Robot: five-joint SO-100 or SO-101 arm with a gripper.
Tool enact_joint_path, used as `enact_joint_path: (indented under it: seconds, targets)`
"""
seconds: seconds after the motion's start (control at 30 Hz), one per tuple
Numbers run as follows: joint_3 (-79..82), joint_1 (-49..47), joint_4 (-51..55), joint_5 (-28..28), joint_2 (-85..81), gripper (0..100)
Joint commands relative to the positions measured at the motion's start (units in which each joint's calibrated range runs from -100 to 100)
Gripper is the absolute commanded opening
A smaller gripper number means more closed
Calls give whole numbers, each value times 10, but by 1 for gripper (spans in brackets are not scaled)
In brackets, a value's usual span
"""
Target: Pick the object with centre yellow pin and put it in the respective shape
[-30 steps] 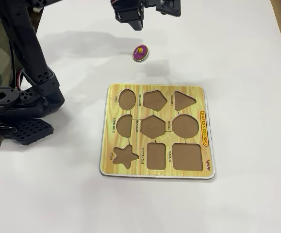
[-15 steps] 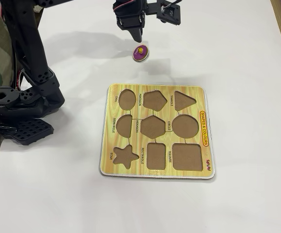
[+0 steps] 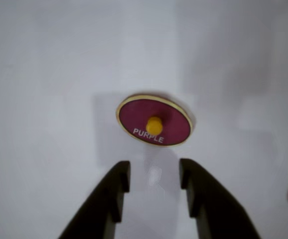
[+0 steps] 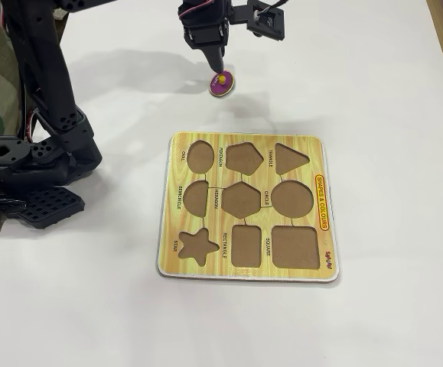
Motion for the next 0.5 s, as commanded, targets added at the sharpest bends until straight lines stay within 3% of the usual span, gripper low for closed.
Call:
enact_joint_path:
  seconds: [0.0, 0.33, 0.47]
  targets:
    - [-29, 8, -9, -2, -6, 12]
    - [-31, 5, -13, -2, 8, 12]
    - [-36, 1, -69, -2, 31, 13]
